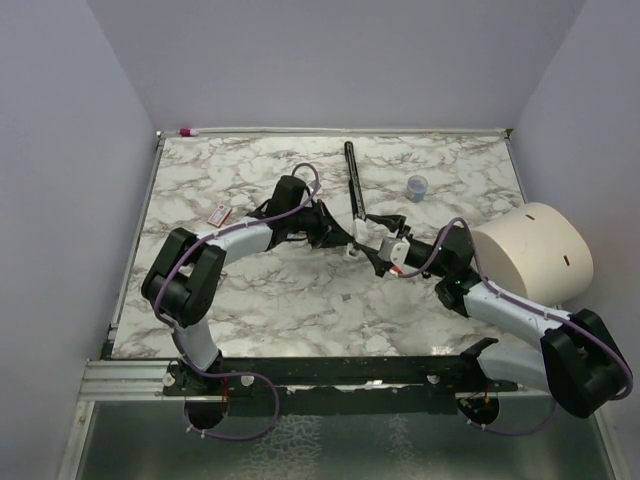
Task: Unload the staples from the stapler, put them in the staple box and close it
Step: Place the stapler at the center of the board.
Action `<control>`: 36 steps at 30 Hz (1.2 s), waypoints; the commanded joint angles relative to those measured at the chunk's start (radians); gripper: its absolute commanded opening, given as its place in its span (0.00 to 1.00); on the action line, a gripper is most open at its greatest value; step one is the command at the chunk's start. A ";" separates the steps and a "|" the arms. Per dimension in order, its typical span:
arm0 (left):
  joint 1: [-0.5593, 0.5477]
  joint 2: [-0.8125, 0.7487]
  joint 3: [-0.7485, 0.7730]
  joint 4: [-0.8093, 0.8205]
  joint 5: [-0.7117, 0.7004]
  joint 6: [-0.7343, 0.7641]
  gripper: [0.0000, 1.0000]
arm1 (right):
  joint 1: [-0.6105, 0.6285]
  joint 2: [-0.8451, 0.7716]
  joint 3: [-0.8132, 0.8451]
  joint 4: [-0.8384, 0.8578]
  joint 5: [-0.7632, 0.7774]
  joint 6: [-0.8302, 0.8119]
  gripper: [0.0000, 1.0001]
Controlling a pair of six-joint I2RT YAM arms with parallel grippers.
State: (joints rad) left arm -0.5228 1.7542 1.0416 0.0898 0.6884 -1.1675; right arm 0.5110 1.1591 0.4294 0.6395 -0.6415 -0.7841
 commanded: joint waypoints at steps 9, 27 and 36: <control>0.003 -0.101 -0.059 0.173 0.057 0.139 0.00 | 0.003 0.058 0.039 0.161 0.132 0.144 0.56; 0.002 -0.206 -0.183 0.323 0.134 0.418 0.00 | -0.070 0.055 0.189 -0.111 -0.091 0.699 0.06; 0.003 -0.292 -0.267 0.344 0.110 0.691 0.00 | -0.125 0.133 0.342 -0.305 -0.343 1.005 0.01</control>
State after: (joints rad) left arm -0.5068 1.5269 0.7952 0.3260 0.7391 -0.6594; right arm 0.4030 1.2366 0.7136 0.5060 -0.8143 0.0048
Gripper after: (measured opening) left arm 0.048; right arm 0.136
